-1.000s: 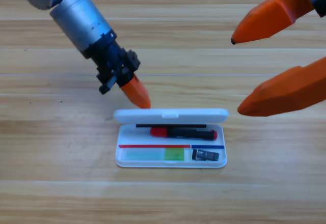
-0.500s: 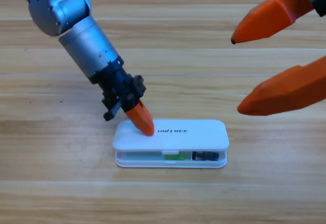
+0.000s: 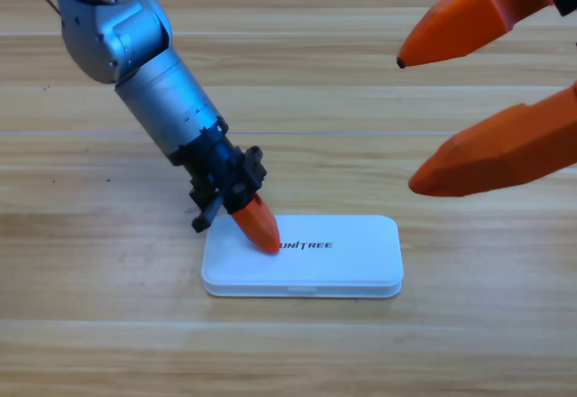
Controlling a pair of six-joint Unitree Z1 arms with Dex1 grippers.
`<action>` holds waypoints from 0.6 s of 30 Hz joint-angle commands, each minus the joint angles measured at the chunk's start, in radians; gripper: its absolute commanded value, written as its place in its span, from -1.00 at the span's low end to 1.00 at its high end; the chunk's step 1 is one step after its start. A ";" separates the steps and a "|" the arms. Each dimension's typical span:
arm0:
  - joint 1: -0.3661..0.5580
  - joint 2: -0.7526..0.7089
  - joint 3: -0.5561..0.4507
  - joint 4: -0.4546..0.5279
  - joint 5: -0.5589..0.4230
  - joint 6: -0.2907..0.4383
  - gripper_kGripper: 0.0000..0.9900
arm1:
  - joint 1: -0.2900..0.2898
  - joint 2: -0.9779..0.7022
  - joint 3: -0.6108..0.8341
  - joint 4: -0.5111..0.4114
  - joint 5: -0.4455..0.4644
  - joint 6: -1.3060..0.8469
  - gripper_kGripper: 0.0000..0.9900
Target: Clean up eraser and pencils
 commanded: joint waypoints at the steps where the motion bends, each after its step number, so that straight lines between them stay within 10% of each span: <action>1: -0.038 0.017 0.062 -0.044 0.024 -0.022 -1.00 | 0.007 0.001 0.031 -0.012 0.009 0.012 0.88; 11: -0.046 -0.058 0.071 -0.013 0.030 -0.054 -0.89 | 0.007 0.001 0.031 -0.014 0.009 0.014 0.88; 14: -0.046 -0.177 0.093 0.030 0.011 -0.070 0.92 | 0.007 0.001 0.031 -0.014 0.009 0.014 0.88; 18: -0.064 -0.389 0.117 0.063 -0.001 -0.134 1.00 | 0.007 0.001 0.031 -0.014 0.009 0.014 0.88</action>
